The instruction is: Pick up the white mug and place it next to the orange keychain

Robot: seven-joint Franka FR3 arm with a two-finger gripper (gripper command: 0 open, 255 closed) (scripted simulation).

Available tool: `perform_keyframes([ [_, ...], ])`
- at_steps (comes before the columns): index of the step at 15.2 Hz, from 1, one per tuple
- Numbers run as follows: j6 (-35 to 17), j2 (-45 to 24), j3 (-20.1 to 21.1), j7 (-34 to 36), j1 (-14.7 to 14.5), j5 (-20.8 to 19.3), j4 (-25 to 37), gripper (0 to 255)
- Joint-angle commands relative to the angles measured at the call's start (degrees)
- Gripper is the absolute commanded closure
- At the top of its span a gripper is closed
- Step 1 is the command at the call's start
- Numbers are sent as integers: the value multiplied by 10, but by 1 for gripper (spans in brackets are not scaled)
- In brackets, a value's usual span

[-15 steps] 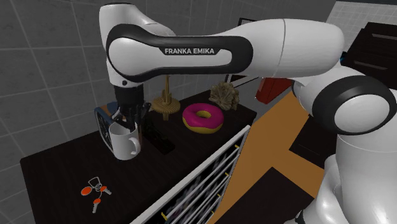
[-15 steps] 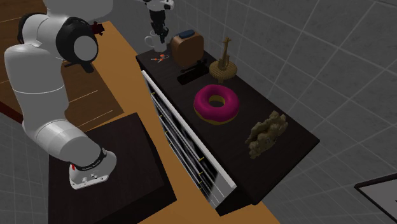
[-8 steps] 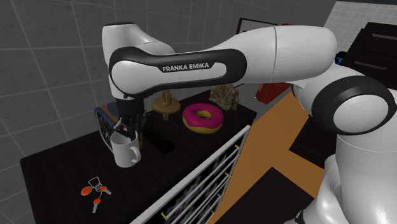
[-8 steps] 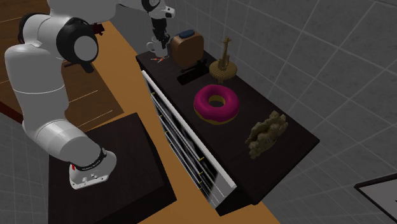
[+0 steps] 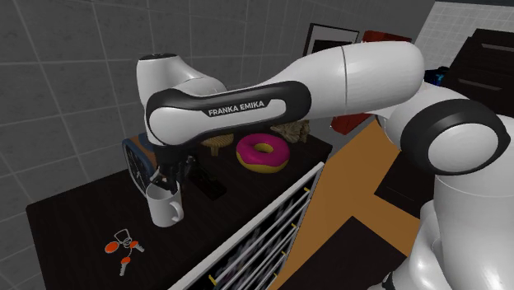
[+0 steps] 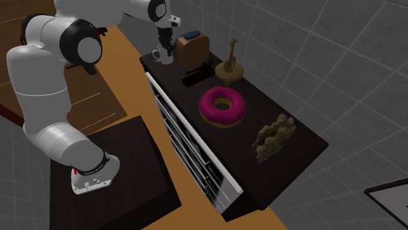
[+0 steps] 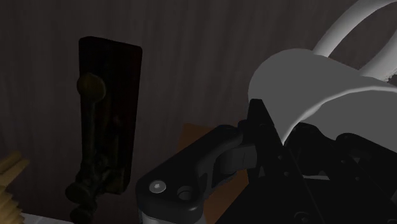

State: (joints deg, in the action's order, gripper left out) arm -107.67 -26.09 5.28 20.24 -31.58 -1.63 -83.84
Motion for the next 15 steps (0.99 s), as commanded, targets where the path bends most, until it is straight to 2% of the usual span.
perform_keyframes([
  [1,-15,-4,0,1,0,0,-11,255],
  [9,-68,-22,-1,1,0,-2,-46,255],
  [15,-70,-23,-1,1,0,-2,-47,255],
])
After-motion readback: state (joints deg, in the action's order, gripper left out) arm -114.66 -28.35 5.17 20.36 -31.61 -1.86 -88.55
